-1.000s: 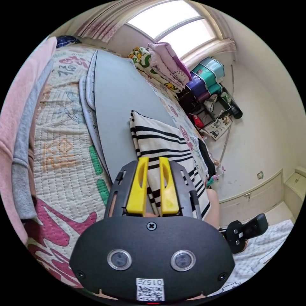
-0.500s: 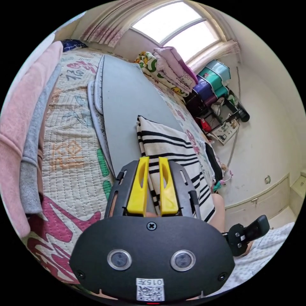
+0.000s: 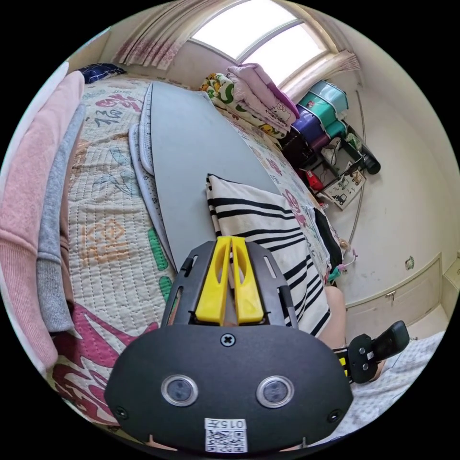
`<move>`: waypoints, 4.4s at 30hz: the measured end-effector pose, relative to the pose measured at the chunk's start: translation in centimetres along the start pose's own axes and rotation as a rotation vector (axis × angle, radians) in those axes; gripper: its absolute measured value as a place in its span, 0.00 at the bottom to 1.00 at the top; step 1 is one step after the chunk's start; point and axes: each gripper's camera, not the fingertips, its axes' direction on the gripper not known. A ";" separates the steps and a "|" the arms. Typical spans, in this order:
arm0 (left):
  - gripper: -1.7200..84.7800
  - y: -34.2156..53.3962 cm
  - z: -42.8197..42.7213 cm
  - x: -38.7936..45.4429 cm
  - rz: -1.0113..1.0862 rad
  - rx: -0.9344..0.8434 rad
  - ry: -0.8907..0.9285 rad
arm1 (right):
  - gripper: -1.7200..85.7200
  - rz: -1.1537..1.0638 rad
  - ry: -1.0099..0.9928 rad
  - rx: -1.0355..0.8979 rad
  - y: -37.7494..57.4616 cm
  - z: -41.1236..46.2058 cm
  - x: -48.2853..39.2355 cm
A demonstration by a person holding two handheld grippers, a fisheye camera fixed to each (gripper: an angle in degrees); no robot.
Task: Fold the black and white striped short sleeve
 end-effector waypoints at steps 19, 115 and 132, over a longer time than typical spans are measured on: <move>0.01 -1.2 2.9 3.9 0.121 -0.084 -0.164 | 0.02 0.003 -0.057 -0.047 -0.9 -0.9 8.6; 0.07 9.8 -52.9 10.0 0.439 0.649 0.103 | 0.03 -0.182 -0.317 0.634 -13.0 1.7 25.3; 0.05 0.2 -76.0 -6.2 0.129 0.788 -0.371 | 0.02 -0.232 -0.235 0.590 -55.0 32.3 5.0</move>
